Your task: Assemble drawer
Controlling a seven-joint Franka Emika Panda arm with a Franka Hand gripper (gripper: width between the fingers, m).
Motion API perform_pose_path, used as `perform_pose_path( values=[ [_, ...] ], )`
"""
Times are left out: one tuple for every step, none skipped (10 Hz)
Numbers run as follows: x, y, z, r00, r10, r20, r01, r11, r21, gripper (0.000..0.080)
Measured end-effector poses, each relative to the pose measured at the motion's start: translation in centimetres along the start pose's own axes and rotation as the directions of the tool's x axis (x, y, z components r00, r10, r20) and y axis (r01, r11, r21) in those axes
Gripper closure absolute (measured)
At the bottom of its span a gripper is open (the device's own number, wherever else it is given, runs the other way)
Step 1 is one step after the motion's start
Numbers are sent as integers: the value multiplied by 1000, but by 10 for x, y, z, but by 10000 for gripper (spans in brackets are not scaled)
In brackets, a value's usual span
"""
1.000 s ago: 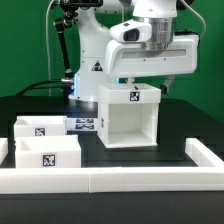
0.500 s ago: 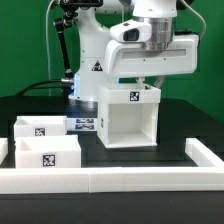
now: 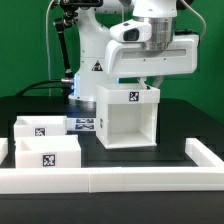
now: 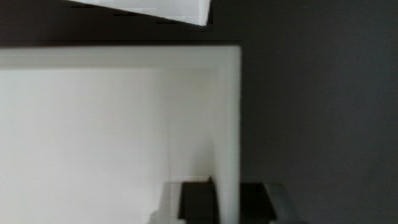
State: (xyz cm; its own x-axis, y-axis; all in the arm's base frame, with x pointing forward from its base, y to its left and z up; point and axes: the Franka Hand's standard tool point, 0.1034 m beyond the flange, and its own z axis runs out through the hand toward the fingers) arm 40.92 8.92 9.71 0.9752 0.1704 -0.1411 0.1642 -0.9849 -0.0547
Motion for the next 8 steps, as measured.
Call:
perform_pose_path(
  values=[
    [2, 1, 0, 1000, 6, 0, -6, 1000, 0, 763],
    [12, 4, -2, 999, 46, -5, -46, 999, 4, 763],
    [27, 5, -4, 995, 94, -14, -94, 996, 10, 762],
    [40, 7, -6, 993, 111, -26, -111, 994, 15, 762],
    [53, 9, -8, 992, 122, -37, -121, 992, 19, 762],
    [63, 14, -10, 990, 136, -42, -135, 991, 23, 762],
    [75, 21, -12, 987, 151, -49, -150, 988, 26, 762],
    [86, 28, -15, 985, 163, -60, -162, 986, 29, 762]
  ],
)
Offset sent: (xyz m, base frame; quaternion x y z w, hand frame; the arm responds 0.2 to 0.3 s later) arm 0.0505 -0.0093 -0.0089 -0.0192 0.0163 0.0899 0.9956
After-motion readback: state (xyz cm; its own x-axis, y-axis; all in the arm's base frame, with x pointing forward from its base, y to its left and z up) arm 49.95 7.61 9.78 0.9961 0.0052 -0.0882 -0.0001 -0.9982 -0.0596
